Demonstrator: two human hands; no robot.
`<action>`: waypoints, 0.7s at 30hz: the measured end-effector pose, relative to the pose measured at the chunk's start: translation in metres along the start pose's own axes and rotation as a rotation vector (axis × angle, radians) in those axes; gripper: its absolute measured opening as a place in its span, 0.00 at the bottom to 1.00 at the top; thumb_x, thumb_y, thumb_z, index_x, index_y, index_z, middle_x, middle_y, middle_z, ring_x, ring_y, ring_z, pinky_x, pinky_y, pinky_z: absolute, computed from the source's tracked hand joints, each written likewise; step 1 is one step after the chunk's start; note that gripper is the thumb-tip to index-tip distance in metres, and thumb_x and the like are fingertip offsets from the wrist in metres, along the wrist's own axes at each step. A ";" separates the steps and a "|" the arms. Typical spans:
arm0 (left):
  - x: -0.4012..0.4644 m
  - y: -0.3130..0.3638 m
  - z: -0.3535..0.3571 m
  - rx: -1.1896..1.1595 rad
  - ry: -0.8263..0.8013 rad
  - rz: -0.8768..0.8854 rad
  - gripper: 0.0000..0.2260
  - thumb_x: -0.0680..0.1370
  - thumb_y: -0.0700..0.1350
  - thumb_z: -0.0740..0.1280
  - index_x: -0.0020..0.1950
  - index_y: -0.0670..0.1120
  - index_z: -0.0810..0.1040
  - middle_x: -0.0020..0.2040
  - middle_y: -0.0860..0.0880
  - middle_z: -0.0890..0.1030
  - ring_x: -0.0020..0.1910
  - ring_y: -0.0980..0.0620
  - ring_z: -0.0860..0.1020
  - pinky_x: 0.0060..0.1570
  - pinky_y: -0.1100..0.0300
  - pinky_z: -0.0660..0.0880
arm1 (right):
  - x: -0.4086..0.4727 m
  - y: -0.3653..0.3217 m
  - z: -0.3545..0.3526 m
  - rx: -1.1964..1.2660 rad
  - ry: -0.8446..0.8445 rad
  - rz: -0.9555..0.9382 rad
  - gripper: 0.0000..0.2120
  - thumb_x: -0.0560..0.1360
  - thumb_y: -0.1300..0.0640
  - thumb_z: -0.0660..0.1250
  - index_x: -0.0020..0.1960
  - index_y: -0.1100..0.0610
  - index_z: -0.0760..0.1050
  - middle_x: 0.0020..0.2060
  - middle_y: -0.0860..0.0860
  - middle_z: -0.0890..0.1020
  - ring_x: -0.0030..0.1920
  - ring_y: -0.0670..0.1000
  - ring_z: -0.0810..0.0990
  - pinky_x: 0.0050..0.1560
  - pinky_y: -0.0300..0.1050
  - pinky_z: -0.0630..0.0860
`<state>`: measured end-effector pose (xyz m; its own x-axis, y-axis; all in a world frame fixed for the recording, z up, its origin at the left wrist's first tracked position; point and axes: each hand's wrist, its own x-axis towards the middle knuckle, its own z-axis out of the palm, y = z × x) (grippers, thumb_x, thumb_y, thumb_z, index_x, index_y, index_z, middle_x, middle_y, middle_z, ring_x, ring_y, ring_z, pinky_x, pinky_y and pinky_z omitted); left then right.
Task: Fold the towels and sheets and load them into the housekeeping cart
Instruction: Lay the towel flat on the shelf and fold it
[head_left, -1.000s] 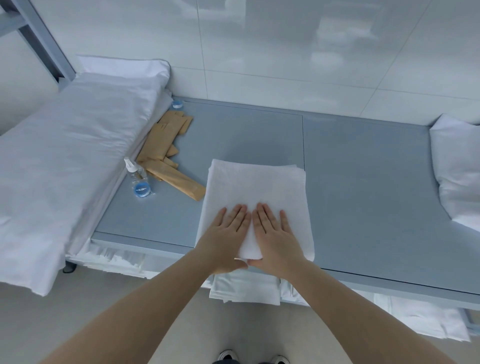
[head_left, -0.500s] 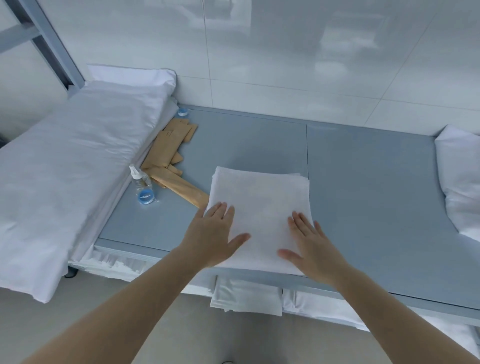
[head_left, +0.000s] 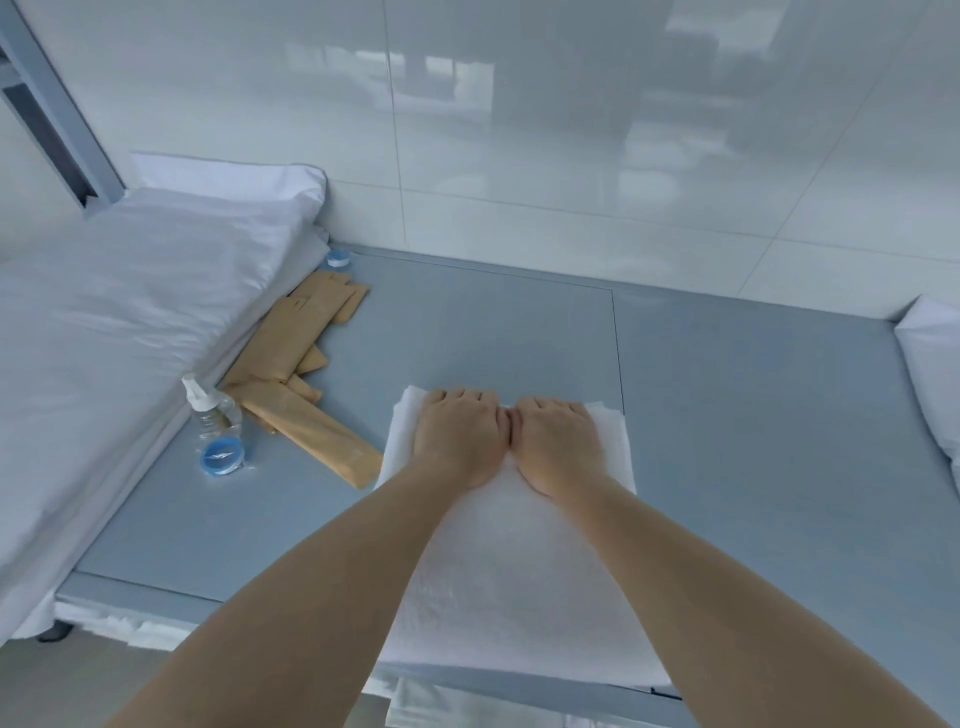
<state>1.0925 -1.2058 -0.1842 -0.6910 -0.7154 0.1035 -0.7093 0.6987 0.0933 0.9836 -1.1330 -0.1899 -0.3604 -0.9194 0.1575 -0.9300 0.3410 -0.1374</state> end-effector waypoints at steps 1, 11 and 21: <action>-0.001 -0.003 -0.001 -0.003 -0.007 -0.014 0.17 0.82 0.53 0.49 0.52 0.48 0.75 0.53 0.49 0.80 0.55 0.47 0.75 0.55 0.54 0.62 | 0.000 0.003 -0.001 -0.017 0.011 0.011 0.17 0.82 0.50 0.51 0.48 0.56 0.76 0.47 0.52 0.82 0.52 0.55 0.77 0.56 0.48 0.65; -0.005 -0.053 -0.004 -0.178 -0.046 -0.223 0.20 0.84 0.53 0.47 0.52 0.44 0.75 0.52 0.43 0.77 0.54 0.42 0.72 0.54 0.50 0.66 | -0.002 0.040 -0.009 -0.024 -0.020 0.148 0.21 0.83 0.50 0.48 0.52 0.58 0.77 0.50 0.53 0.81 0.54 0.55 0.74 0.55 0.49 0.65; -0.080 -0.035 -0.039 -0.366 0.097 -0.386 0.18 0.81 0.50 0.58 0.69 0.46 0.67 0.62 0.42 0.69 0.60 0.40 0.70 0.58 0.48 0.68 | -0.080 0.032 -0.040 0.414 -0.090 0.425 0.35 0.79 0.43 0.57 0.78 0.55 0.45 0.77 0.56 0.53 0.76 0.56 0.51 0.74 0.51 0.53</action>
<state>1.1782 -1.1726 -0.1571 -0.3614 -0.9287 0.0826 -0.8023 0.3549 0.4801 0.9796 -1.0402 -0.1679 -0.6702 -0.7383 -0.0756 -0.5936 0.5944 -0.5426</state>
